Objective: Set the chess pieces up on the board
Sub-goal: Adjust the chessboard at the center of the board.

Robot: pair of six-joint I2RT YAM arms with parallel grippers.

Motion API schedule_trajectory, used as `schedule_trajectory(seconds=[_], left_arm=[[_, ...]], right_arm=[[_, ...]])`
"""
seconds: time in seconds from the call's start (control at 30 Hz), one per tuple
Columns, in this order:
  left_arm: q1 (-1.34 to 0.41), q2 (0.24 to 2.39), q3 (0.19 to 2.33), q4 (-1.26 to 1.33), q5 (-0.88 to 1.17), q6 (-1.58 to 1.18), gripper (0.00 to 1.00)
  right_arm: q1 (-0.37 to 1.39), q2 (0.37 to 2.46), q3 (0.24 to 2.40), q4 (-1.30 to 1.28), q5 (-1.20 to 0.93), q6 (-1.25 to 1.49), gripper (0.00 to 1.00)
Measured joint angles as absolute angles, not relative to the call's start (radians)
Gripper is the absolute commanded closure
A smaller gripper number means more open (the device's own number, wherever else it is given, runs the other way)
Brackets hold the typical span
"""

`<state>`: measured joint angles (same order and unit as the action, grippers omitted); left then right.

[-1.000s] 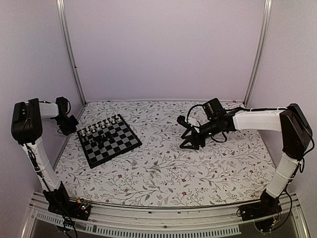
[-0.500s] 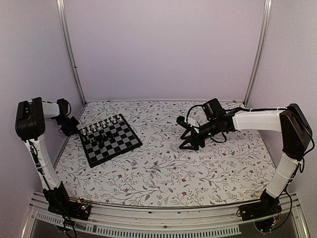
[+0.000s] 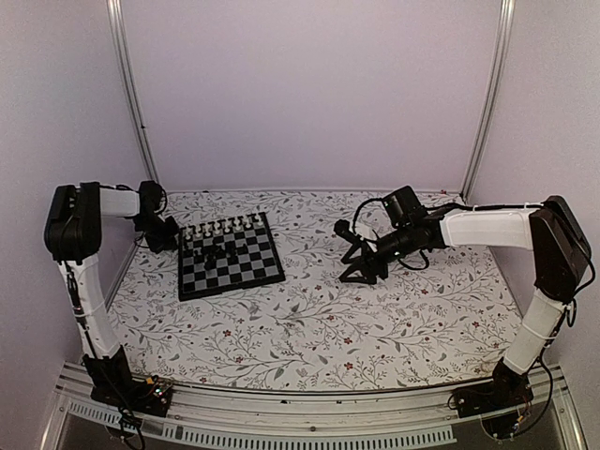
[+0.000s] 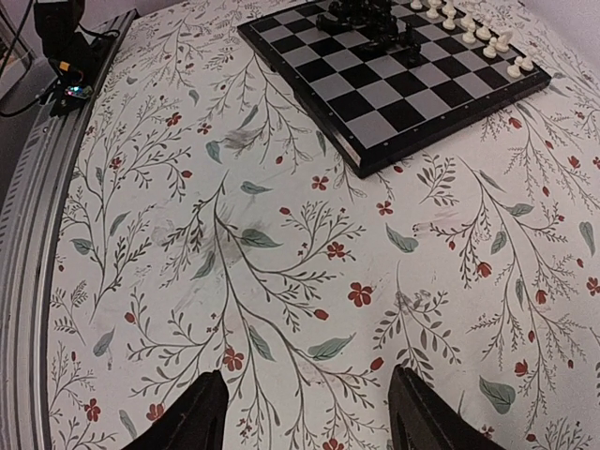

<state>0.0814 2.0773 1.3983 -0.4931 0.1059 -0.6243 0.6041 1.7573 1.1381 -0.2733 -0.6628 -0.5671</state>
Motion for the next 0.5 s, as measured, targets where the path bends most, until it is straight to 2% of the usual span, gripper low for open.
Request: schedule_trajectory(seconds=[0.27, 0.43, 0.5], left_arm=[[-0.017, 2.107, 1.447, -0.504, 0.122, -0.606, 0.99], [0.004, 2.116, 1.513, -0.514, 0.118, -0.606, 0.77], [0.015, 2.145, 1.594, -0.514, 0.120, -0.611, 0.74]], right_arm=[[0.604, 1.757, 1.138, -0.274, -0.653, -0.574, 0.38], [0.604, 1.757, 1.138, -0.274, -0.648, -0.576, 0.38], [0.604, 1.758, 1.138, -0.274, -0.648, -0.576, 0.38]])
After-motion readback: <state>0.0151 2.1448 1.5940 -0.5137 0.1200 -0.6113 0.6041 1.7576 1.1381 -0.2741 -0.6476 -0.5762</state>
